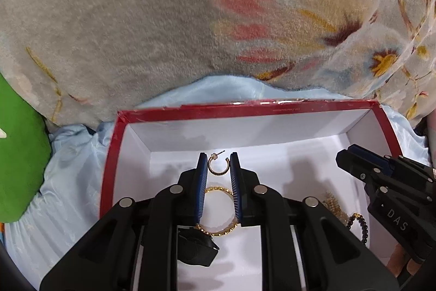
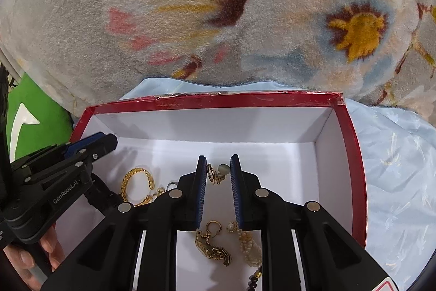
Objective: Organize jewelry
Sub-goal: 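Carry both earrings over the red box with both tools, then open both tools to drop the earrings into the box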
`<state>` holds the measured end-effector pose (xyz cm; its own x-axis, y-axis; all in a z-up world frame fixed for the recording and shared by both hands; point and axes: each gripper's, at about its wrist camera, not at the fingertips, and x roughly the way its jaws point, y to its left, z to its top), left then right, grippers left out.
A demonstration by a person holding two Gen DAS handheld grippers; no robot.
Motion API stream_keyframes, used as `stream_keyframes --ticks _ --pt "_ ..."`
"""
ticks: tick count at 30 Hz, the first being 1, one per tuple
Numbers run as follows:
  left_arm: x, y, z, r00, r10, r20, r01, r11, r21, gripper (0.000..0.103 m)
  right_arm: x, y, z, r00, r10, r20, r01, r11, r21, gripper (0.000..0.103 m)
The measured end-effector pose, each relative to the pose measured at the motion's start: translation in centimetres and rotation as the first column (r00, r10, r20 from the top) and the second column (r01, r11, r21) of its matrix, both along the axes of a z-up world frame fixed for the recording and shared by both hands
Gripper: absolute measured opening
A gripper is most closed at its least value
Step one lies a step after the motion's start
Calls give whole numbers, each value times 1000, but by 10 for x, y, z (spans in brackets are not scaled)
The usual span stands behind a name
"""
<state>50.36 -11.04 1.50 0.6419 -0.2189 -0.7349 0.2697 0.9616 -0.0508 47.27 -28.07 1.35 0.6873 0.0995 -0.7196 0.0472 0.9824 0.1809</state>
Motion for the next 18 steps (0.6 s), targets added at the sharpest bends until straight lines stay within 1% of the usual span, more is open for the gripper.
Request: stream_keyframes --ticks 9,12,13,14,15,16,17,18 --pt "6 3 -8 999 12 -46 -13 1000 -19 17 4 -2 -3 1000 -7 -12 7 1000 1 17" --pt "5 3 -9 999 14 -46 -15 1000 -17 17 5 -1 -2 1000 -12 -10 12 1000 -2 19" --pt "5 3 -9 999 16 -46 -17 1000 -14 19 5 -1 -3 1000 -13 -13 13 1000 -1 21" --pt "5 3 -10 999 17 -47 -18 1000 -12 24 5 -1 -3 1000 -15 -16 15 1000 0 22" --pt "6 2 -10 999 19 -49 -19 1000 -8 28 6 -2 -3 1000 -17 -16 17 1000 2 25" --pt "6 2 -10 998 27 -49 -27 1000 0 41 5 -2 -3 1000 -20 -16 20 1000 2 29" --pt "5 2 -10 998 36 -46 -35 999 9 49 5 -2 -2 1000 -24 -13 24 1000 0 31" --pt "5 2 -10 998 49 -37 -49 999 18 62 4 -2 -2 1000 -27 -10 27 1000 -1 34"
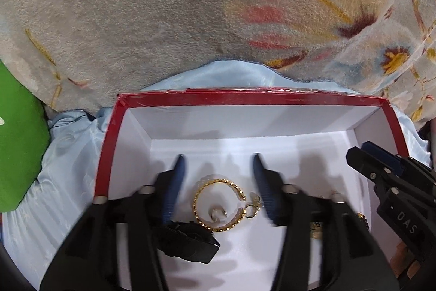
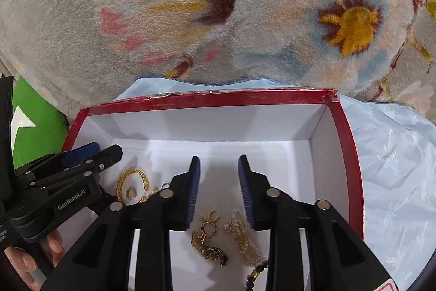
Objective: Organize jewelry
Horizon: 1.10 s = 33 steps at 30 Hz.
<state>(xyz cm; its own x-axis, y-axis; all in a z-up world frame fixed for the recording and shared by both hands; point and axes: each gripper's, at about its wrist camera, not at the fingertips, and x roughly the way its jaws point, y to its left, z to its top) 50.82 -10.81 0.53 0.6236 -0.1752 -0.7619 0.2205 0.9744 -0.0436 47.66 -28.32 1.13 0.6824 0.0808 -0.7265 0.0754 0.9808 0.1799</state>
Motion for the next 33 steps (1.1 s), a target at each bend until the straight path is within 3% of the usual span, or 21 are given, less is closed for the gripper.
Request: stream_keyframes --ticks 2,15,19,22,24,33 --pt "-3 1 3 1000 8 24 -8 1000 5 72 -1 0 1 1000 -5 4 5 1000 -6 36" --pt "-17 -2 9 996 11 87 -17 998 67 73 -9 -1 6 999 -19 25 20 999 -29 39" --pt "-38 6 21 982 54 178 -72 993 95 75 -29 4 18 993 -64 94 73 992 -102 65" --pt "-61 17 32 973 77 219 -98 991 87 89 -59 11 31 984 -83 156 104 985 -136 76" --pt "-82 28 37 971 89 221 -103 993 51 91 -83 15 37 978 -94 186 124 980 -157 82" --pt "-159 42 20 976 133 170 -150 985 88 94 -166 31 27 972 -149 181 182 967 -179 86"
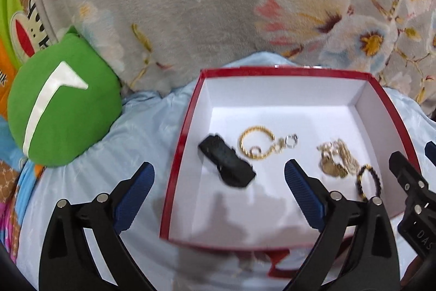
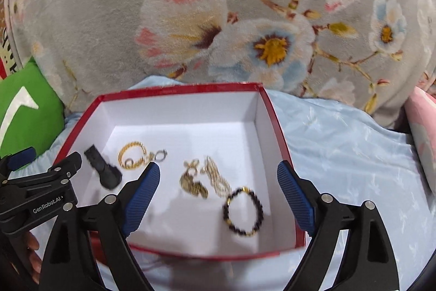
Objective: Organize jewelry
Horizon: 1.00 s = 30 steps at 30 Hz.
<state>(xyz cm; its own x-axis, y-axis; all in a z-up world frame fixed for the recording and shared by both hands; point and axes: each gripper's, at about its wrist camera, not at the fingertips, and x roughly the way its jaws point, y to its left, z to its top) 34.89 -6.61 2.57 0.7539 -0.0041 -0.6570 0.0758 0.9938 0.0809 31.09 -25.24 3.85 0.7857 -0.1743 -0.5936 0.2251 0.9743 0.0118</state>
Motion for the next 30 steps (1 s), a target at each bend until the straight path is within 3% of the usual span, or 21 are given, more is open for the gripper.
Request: stream_keyframes --ticks 13,30 --pt "-18 0 -22 997 23 -71 -23 1000 2 95 -22 18 -19 999 -5 -32 4 999 -37 87" --pt "-37 -5 -5 997 25 -67 -23 999 37 96 -36 18 -6 999 3 -33 -4 1000 -8 87"
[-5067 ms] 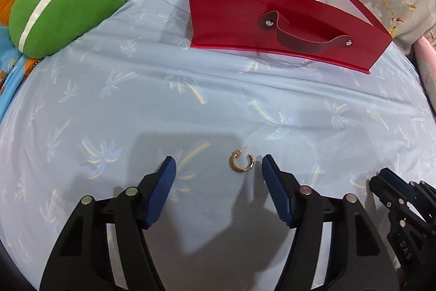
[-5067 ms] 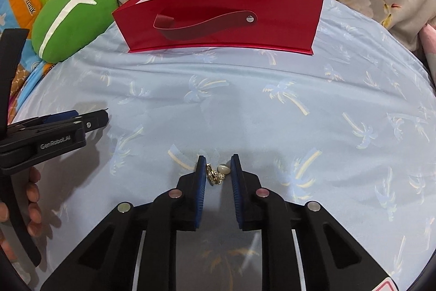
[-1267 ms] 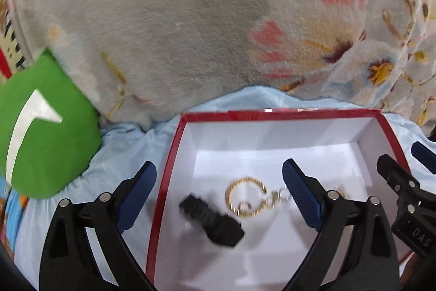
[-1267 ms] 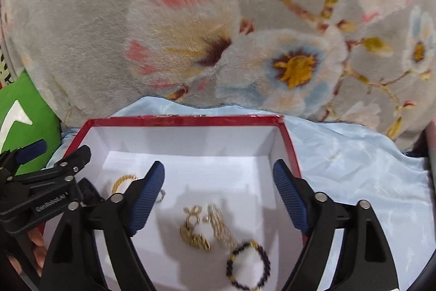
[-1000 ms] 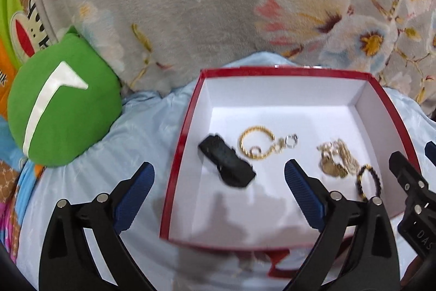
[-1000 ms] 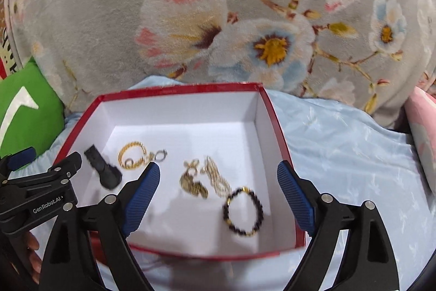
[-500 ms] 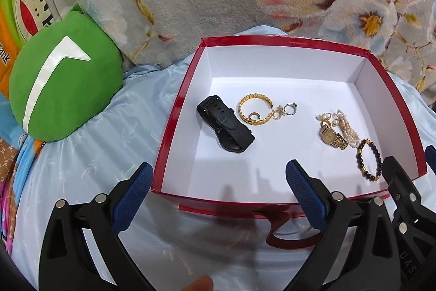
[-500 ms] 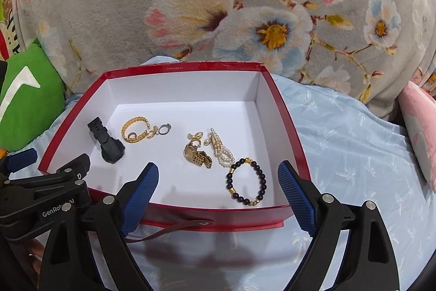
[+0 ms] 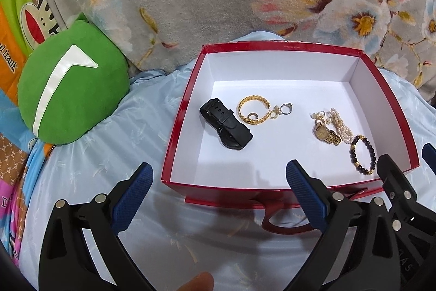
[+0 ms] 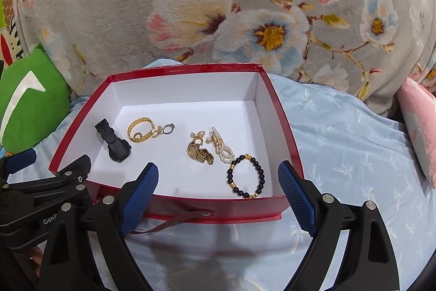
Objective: Organize jewelry
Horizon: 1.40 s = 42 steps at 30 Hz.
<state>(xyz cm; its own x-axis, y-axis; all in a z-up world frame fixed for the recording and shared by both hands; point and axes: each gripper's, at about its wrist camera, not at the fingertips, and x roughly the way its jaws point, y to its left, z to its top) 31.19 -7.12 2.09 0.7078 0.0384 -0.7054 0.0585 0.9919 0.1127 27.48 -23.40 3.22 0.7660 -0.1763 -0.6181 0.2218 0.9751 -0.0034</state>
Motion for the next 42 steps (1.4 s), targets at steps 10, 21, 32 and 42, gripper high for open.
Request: stream_keyframes --ticks 10,21,32,42 --pt "-2 4 1 1000 17 -8 -17 1000 10 96 -2 7 1 1000 11 -14 -11 1000 -2 87" --pt "-2 7 0 1000 20 -17 -20 1000 2 96 -4 10 4 1000 8 -11 -9 1000 -9 87" --pt "-2 7 1 1000 17 -15 -17 1000 9 96 -5 10 6 1000 4 -10 -4 1000 -7 87" --pt "-2 8 0 1000 21 -16 -21 1000 9 96 -4 11 6 1000 4 -13 -4 1000 -7 87"
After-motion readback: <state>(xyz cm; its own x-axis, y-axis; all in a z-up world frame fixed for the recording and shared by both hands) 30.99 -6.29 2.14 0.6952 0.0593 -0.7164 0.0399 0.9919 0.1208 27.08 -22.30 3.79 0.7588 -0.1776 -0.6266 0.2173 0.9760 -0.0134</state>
